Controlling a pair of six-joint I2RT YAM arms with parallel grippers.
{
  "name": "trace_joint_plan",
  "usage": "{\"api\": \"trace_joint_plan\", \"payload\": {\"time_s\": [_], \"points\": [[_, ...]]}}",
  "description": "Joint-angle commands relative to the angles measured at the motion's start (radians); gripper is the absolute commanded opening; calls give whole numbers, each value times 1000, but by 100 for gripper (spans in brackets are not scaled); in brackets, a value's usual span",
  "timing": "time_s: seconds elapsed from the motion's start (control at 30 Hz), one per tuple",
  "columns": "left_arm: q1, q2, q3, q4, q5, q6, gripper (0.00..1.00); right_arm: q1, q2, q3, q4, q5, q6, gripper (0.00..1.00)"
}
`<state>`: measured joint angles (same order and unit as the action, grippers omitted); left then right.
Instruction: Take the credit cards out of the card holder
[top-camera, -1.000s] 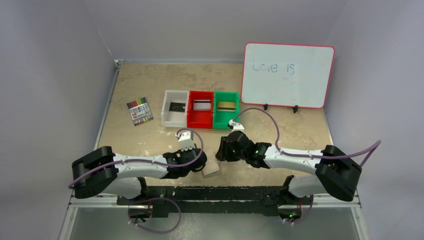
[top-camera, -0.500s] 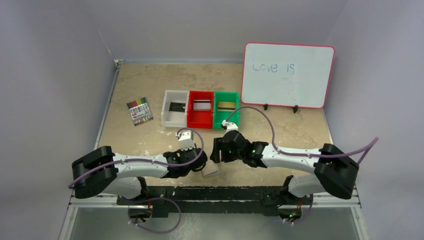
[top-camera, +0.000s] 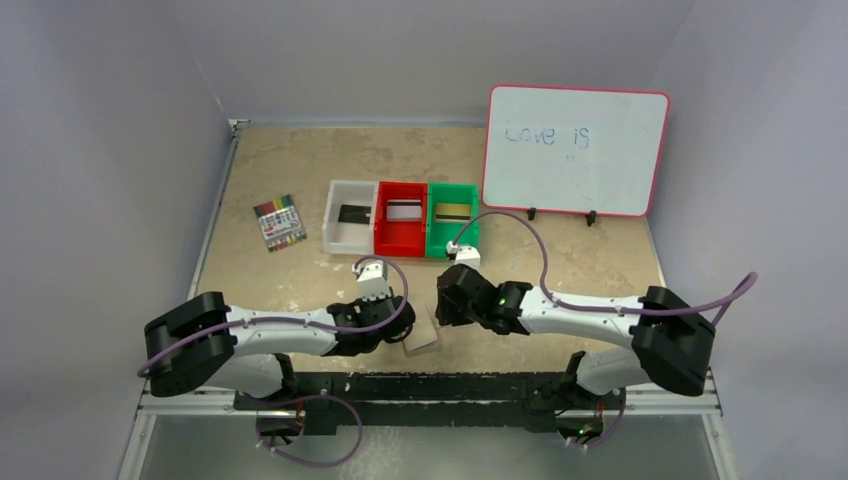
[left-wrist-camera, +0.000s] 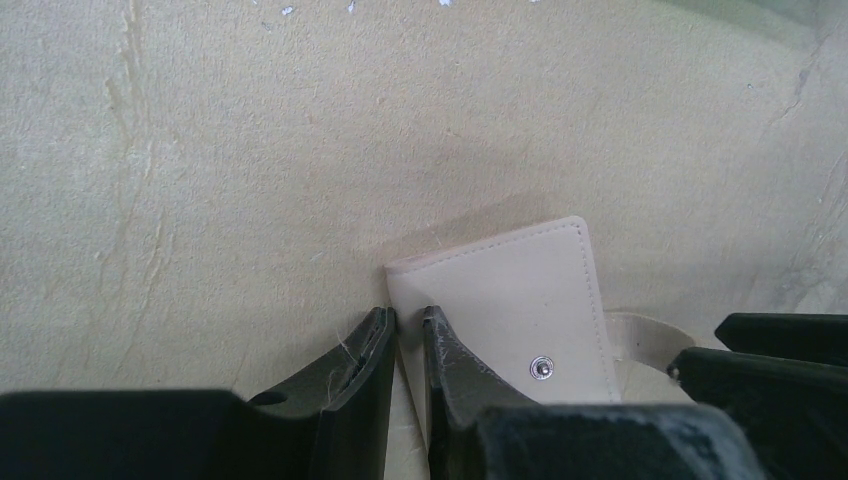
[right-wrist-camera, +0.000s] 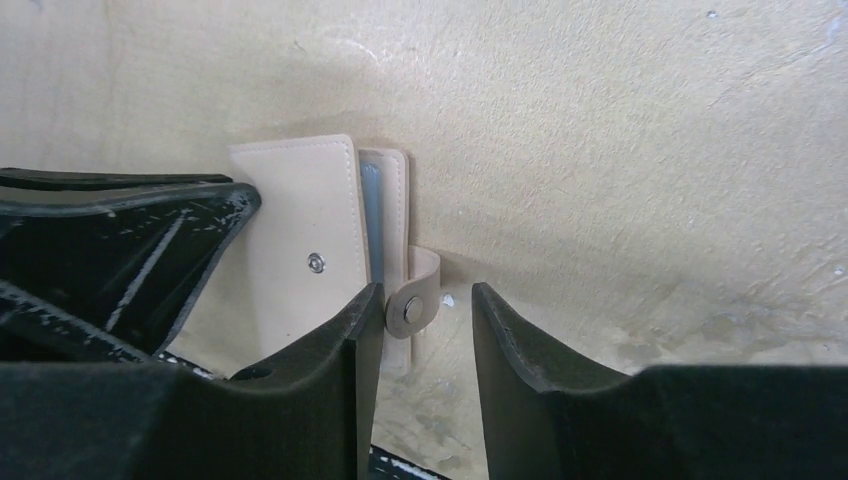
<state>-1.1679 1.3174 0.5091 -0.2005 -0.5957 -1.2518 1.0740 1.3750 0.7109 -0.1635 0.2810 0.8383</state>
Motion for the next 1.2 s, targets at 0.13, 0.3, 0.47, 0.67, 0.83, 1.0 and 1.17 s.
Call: {"api": "trace_joint_plan", "payload": {"time_s": [0.13, 0.3, 0.47, 0.67, 0.83, 1.0, 1.17], "points": [[1, 23, 11, -93, -2, 37, 16, -3, -44, -31, 26, 24, 39, 31], [1, 20, 13, -101, 0, 37, 16, -3, -14, -26, 55, 22, 35, 26], [1, 13, 6, -102, 1, 32, 16, -3, 11, -22, 43, 42, 46, 18], [-2, -19, 6, -113, -24, 22, 22, -3, -124, -43, 46, 120, 84, 0], [-8, -105, -10, -119, -65, -7, 38, -3, -298, -67, 143, 31, -5, 0], [-10, -234, -22, -189, -144, -44, 56, -3, -277, -43, 192, -30, -46, 0], [-10, -329, -43, -239, -177, -76, 60, -3, -172, 0, 200, -69, -44, 0]]}}
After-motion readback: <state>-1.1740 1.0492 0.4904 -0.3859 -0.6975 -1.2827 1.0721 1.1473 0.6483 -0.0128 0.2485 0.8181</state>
